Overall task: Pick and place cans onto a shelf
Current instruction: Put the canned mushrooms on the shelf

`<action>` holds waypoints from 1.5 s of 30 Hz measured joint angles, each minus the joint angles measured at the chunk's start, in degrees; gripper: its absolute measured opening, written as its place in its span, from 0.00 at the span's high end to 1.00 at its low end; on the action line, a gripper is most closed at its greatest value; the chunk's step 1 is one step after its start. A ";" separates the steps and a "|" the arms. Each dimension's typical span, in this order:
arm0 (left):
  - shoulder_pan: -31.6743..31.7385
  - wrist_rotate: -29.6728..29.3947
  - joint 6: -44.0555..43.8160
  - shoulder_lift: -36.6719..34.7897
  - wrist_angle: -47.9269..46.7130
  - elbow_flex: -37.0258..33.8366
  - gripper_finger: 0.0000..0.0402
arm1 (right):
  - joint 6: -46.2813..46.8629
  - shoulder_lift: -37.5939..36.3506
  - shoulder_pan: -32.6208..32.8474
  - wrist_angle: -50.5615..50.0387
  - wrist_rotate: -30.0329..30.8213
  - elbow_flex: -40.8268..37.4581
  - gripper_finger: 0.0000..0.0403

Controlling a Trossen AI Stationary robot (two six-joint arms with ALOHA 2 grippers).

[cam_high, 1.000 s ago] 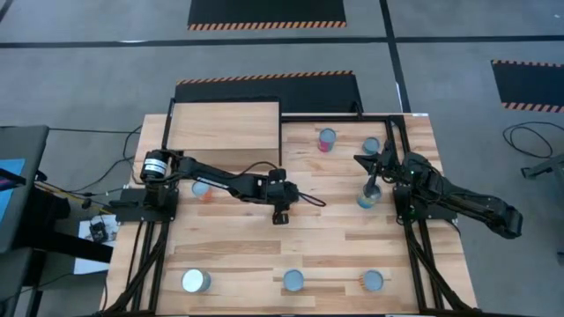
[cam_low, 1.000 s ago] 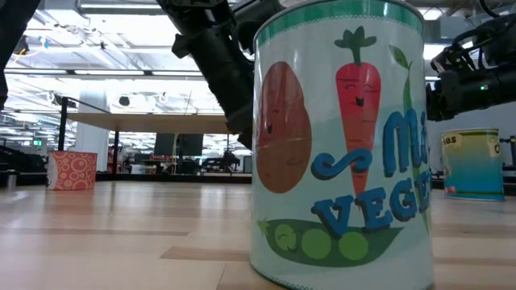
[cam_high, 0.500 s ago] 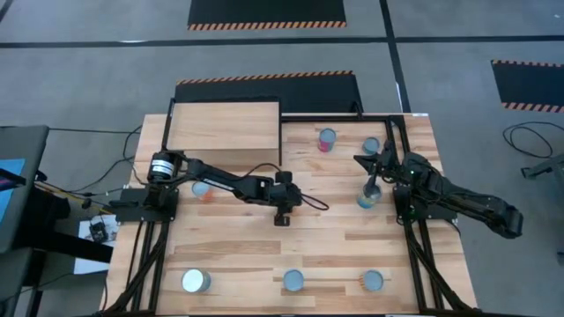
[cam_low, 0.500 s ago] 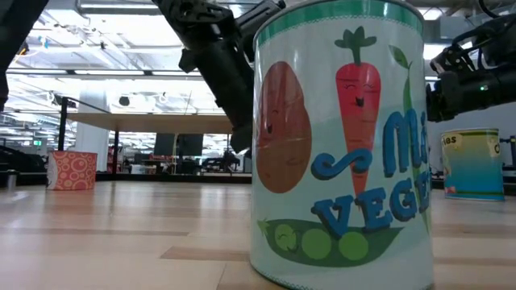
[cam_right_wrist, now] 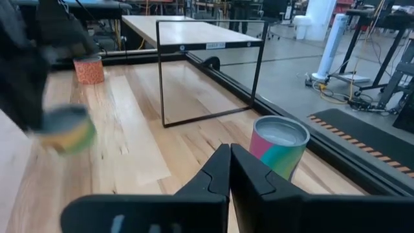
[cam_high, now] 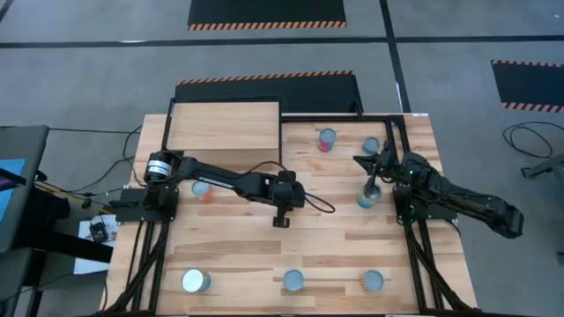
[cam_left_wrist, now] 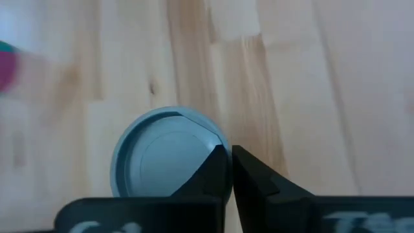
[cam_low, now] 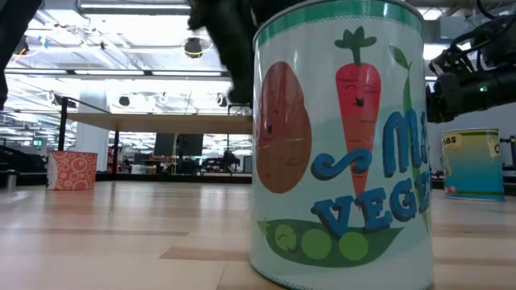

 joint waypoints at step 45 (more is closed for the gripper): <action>64.14 -3.86 -19.87 -34.57 -24.05 -10.97 1.00 | 0.00 0.00 -0.01 0.09 -0.04 0.00 0.93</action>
